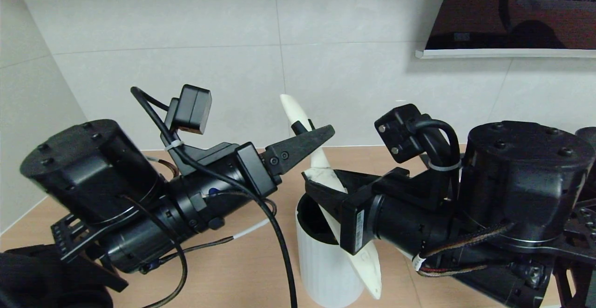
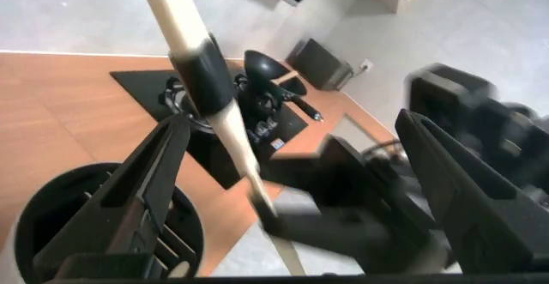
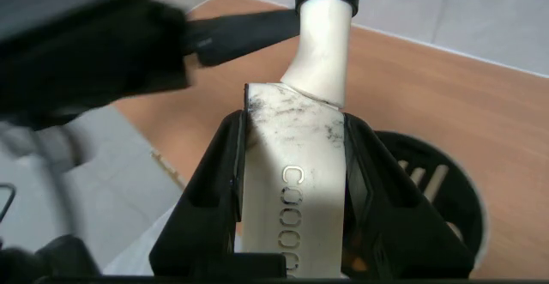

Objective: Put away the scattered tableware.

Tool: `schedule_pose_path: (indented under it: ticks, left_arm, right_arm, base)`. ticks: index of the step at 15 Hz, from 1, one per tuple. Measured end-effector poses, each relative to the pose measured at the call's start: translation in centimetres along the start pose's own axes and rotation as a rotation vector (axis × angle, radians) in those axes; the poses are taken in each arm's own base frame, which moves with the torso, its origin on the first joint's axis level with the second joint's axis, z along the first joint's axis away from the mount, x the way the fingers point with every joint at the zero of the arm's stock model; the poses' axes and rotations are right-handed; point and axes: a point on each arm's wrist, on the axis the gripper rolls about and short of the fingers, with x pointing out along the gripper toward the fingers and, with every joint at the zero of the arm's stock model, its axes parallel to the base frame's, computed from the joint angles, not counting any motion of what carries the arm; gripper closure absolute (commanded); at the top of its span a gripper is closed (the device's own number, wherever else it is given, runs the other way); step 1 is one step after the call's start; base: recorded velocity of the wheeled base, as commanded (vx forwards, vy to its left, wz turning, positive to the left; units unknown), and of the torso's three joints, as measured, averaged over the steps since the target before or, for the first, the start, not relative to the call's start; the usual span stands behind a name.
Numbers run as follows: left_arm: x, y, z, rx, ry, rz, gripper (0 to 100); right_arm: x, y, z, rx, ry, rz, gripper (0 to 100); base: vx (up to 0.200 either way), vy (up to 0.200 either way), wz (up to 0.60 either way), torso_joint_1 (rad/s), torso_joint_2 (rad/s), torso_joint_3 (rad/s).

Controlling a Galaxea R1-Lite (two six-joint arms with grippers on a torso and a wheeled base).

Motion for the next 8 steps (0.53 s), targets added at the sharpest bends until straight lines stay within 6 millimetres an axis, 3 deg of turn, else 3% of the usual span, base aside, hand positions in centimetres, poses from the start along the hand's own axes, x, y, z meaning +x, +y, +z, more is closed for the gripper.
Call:
schedule_pose_path:
  ticks: [8]
  left_arm:
    - [1.09, 1.08, -0.53, -0.001, -0.008, 0.04, 0]
  right_arm:
    - [0.07, 0.27, -0.57, -0.004, 0.02, 0.008, 100]
  base:
    - [0.0, 0.0, 0.0, 0.0, 0.0, 0.0]
